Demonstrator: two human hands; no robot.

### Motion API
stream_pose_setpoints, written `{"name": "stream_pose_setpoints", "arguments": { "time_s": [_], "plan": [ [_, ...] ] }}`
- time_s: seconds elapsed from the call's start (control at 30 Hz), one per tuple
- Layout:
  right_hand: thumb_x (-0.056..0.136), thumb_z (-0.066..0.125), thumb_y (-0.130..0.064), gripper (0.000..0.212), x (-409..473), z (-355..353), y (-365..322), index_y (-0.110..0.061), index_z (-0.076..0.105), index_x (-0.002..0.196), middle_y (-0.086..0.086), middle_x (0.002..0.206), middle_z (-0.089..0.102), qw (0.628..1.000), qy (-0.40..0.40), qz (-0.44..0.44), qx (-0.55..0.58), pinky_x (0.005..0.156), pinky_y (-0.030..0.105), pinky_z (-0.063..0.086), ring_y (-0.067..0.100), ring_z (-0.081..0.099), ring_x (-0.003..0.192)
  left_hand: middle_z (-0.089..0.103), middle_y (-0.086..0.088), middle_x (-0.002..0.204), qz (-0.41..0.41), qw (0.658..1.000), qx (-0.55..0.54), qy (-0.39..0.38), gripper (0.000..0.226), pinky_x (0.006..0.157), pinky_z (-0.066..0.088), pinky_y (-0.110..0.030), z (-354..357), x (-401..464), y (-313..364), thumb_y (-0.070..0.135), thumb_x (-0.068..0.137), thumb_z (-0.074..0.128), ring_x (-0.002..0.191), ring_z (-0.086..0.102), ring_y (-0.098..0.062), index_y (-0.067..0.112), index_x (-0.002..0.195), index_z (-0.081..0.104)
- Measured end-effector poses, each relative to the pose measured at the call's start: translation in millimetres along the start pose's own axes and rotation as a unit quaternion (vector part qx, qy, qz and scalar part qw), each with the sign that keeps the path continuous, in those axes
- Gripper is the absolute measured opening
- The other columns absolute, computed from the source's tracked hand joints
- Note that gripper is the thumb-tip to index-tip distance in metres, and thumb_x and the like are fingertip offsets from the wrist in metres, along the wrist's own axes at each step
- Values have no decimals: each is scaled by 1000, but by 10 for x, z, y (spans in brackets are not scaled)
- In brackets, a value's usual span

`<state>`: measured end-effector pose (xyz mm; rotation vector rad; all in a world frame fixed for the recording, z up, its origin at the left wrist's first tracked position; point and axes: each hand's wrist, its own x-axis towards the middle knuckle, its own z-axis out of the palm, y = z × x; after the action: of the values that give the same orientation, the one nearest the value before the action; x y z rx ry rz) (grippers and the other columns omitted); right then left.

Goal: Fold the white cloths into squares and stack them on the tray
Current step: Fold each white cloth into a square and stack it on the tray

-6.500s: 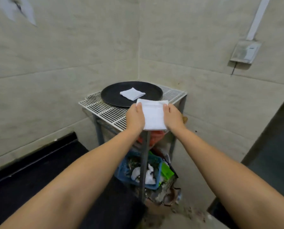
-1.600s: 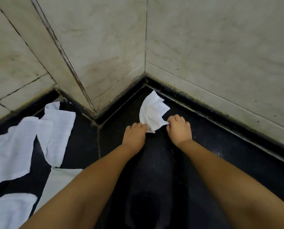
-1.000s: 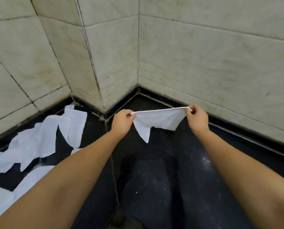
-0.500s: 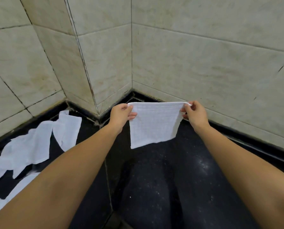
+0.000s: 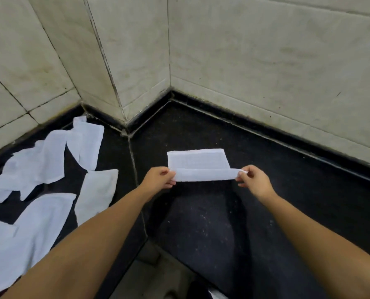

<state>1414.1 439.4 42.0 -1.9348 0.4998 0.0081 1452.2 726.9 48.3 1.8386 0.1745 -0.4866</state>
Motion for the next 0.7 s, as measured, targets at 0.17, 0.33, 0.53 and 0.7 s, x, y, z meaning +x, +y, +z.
{"name": "stream_pose_setpoints", "arguments": {
  "time_s": [0.17, 0.33, 0.53, 0.7],
  "plan": [
    [92, 52, -6, 17, 93, -35, 123, -13, 58, 77, 8, 76, 66, 997, -44, 43, -47, 64, 29, 55, 22, 63, 75, 64, -10, 81, -25, 997, 77, 3, 20, 46, 46, -19, 84, 53, -194, 19, 96, 53, 64, 61, -12, 3, 99, 64],
    [91, 52, -10, 8, 518, 61, -101, -12, 57, 85, 5, 77, 62, 990, -42, 17, -132, 54, 23, 42, 16, 52, 62, 50, -3, 62, -13, 986, 146, 80, 33, 63, 40, -29, 32, 393, -97, 22, 93, 57, 61, 47, -15, 13, 61, 52],
    [92, 55, -20, 13, 1190, 339, -231, -14, 52, 81, 3, 85, 55, 983, -45, 26, -178, 64, 27, 40, 18, 50, 79, 49, 2, 67, -35, 963, 225, 147, 25, 68, 36, -29, -35, 953, -25, 26, 93, 56, 71, 49, -16, 11, 73, 57],
    [95, 50, -28, 18, 1447, 476, -174, -16, 61, 105, 4, 105, 59, 957, -55, 49, -279, 79, 30, 43, 24, 58, 100, 58, -1, 91, -50, 940, 289, 175, 16, 72, 42, -30, 21, 1178, -19, 30, 94, 54, 83, 55, -17, 16, 99, 60]
  ]
}}
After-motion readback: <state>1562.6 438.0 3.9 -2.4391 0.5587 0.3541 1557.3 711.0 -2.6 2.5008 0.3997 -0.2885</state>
